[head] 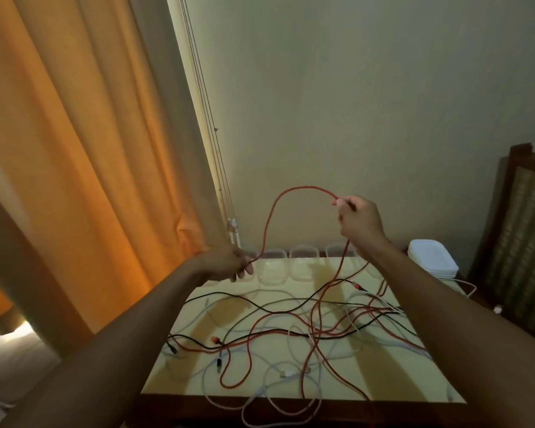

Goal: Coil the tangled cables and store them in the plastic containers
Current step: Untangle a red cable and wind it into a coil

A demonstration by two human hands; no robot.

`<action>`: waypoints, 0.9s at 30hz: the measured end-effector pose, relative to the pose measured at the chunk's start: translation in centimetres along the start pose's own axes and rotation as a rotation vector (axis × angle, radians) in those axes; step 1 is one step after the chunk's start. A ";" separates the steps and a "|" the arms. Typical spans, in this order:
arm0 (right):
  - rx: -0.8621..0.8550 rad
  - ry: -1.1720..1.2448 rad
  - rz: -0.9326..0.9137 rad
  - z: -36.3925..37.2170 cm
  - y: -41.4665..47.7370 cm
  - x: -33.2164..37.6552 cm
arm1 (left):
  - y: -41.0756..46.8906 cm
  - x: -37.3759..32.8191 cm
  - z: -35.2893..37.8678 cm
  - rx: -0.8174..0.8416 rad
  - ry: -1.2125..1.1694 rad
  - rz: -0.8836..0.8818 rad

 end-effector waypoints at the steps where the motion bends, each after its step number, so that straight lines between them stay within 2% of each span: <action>1: 0.007 -0.119 -0.040 -0.7 0.6 -0.4 | -0.5 0.2 0.1 0.080 -0.128 0.003; 4: 0.085 -0.405 -0.121 -2.1 1.2 -1.8 | -1.8 -0.4 0.1 0.267 -0.640 0.135; 6: 0.212 -0.549 -0.178 -2.4 0.5 -3.2 | -2.9 -1.6 -0.6 0.311 -0.877 0.280; 8: 0.381 -0.696 -0.215 -2.2 -1.0 -4.9 | -3.6 -3.1 -1.2 0.301 -1.031 0.401; 11: 0.537 -0.851 -0.228 -1.5 -3.6 -6.8 | -3.9 -4.9 -1.7 0.189 -1.166 0.461; 14: 0.581 -0.795 -0.105 -1.2 -5.2 -8.4 | -3.1 -5.6 -1.2 0.055 -1.207 0.464; 16: 0.598 -0.707 -0.096 -1.5 -6.0 -8.7 | -2.5 -5.8 -0.8 0.012 -1.271 0.461; 18: 0.645 -0.655 -0.121 -1.9 -7.0 -8.5 | -2.0 -6.1 -0.9 0.081 -1.513 0.482; 20: 0.692 -0.654 -0.207 -1.9 -7.9 -7.8 | -1.4 -6.1 -1.6 0.218 -1.896 0.474; 21: 0.708 -0.671 -0.264 -1.8 -8.3 -7.5 | -1.1 -6.1 -2.0 0.236 -2.002 0.480; 22: 0.728 -0.695 -0.319 -1.7 -8.5 -7.1 | -0.8 -6.1 -2.3 0.195 -2.004 0.487; 23: 0.744 -0.722 -0.374 -1.6 -8.8 -6.7 | -0.6 -6.1 -2.5 0.097 -1.905 0.486; 26: 0.738 -0.775 -0.536 -2.2 -9.2 -5.1 | -0.7 -6.4 -3.2 -0.364 -1.349 0.402; 27: 0.722 -0.775 -0.572 -2.6 -9.3 -4.5 | -0.7 -6.3 -3.3 -0.462 -1.234 0.372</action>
Point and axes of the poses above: each hand's wrist, its own y-axis towards the middle knuckle, its own z-axis out of the palm, x = y × z, the point moved 2 cm from there along y, towards the middle knuckle, and after that the axes turned 9 degrees about -z, right-handed, at the moved point
